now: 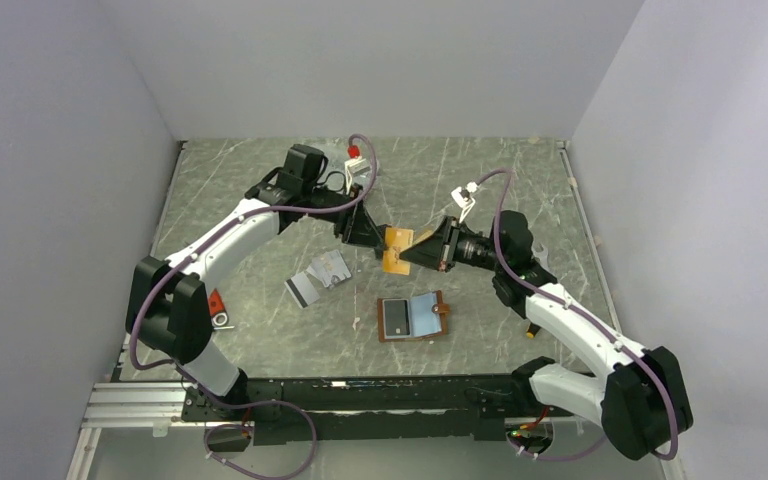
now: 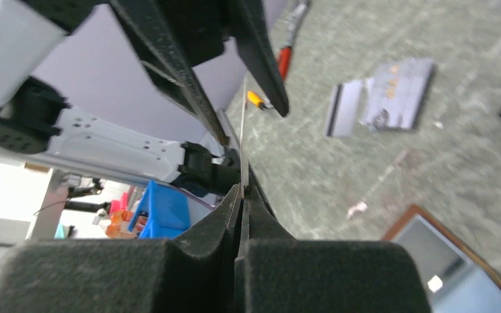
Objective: Put the credit cards into the card holder
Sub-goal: Pick up the credit card from the center of the board.
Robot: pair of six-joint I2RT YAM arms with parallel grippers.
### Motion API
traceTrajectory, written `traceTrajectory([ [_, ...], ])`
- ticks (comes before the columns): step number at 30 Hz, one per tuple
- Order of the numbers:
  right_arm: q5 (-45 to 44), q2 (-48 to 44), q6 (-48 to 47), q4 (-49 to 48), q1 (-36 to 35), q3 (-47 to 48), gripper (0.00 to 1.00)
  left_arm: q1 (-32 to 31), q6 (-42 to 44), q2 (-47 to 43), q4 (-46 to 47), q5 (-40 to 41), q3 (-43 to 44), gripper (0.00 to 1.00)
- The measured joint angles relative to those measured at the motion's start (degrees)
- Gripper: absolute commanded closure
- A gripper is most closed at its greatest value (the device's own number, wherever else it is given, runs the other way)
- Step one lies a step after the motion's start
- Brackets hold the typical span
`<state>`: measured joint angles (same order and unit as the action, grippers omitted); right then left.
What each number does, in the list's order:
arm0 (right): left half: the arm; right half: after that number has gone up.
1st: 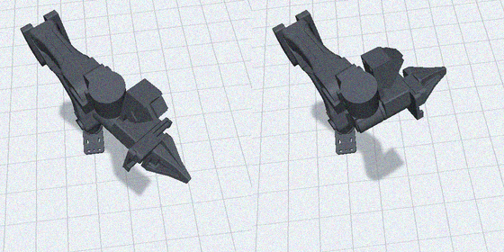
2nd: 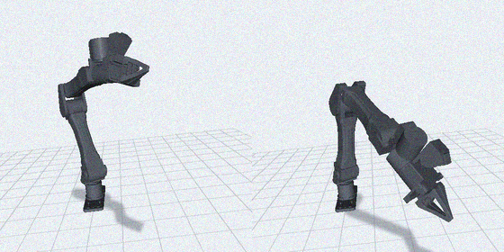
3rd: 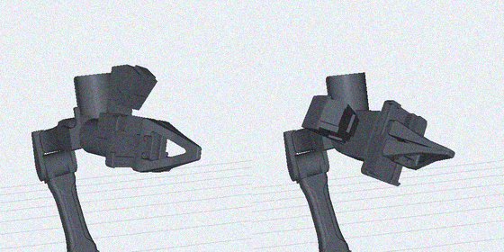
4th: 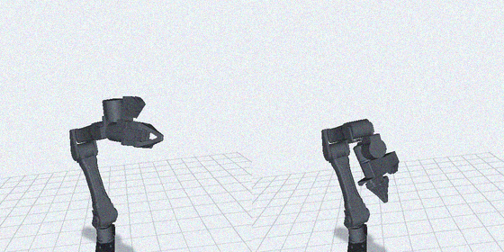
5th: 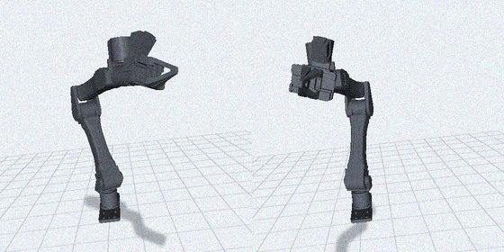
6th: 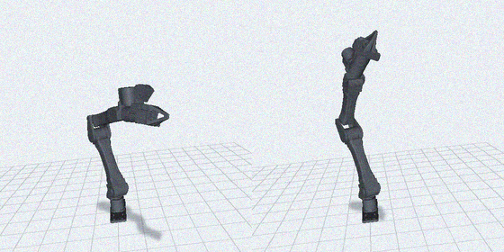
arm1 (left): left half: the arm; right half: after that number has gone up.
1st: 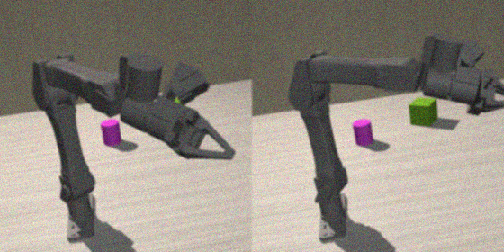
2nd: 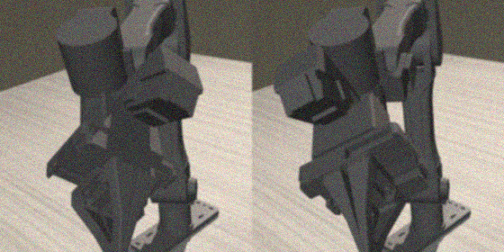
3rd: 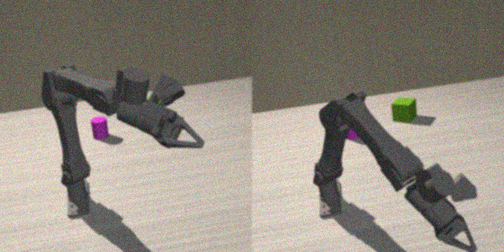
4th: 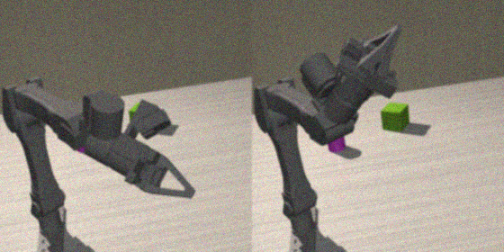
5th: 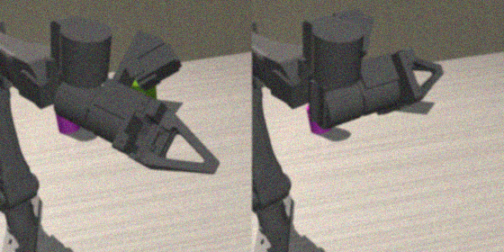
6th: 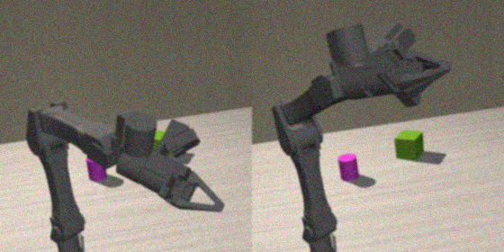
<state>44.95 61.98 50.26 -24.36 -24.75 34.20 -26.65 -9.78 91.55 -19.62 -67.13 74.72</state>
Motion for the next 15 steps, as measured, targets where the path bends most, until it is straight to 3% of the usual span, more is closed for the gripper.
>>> traceTrajectory([
  [5, -6.05, -1.4, -7.82, 19.96, -0.48, 1.95, 1.0, -1.51, 11.19, -0.63, -7.21, 10.4, -2.21, 0.49],
  [11, -20.39, -7.15, -12.81, 39.87, -5.14, 0.57, 1.0, -13.66, 23.89, -0.81, -10.4, 27.23, -11.23, 0.51],
  [15, -28.2, -10.34, -12.96, 47.06, -7.85, -0.09, 1.0, -18.53, 26.21, 2.73, -12.0, 31.74, -11.91, 0.56],
])
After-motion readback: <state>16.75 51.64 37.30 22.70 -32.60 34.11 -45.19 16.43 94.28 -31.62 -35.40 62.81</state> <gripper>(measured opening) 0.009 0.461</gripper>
